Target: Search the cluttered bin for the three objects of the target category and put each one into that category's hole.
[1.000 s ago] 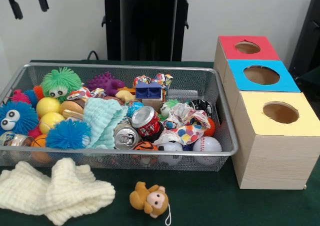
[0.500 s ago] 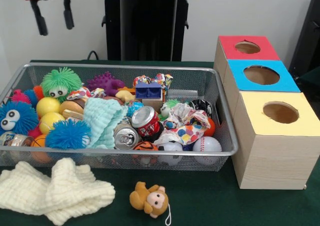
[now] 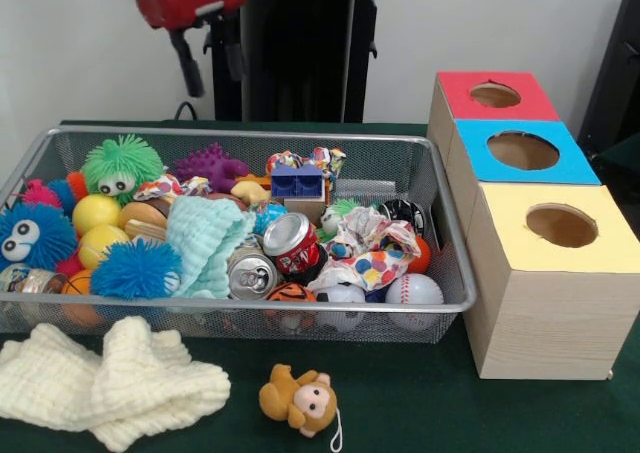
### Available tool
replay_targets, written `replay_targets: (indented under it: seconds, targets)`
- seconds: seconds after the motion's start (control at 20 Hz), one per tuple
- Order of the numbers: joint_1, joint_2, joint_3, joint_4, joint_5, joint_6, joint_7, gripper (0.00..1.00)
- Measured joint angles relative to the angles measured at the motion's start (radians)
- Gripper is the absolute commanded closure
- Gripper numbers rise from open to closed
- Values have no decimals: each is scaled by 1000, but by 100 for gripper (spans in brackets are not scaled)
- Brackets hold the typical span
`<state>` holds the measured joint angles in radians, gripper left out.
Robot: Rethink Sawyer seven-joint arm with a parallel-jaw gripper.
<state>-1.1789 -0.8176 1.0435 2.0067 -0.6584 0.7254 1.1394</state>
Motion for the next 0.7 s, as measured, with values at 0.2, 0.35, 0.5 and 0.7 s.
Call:
replay_targets:
  seconds: [0.2, 0.35, 0.5, 0.7]
  targets:
    - [33, 53, -31, 25, 1, -69, 0, 0]
    - [50, 78, -52, 31, 0, -105, 0, 0]
    - [65, 98, -74, 36, -1, -140, 0, 0]
    - [87, 122, -114, 49, -3, -184, 0, 0]
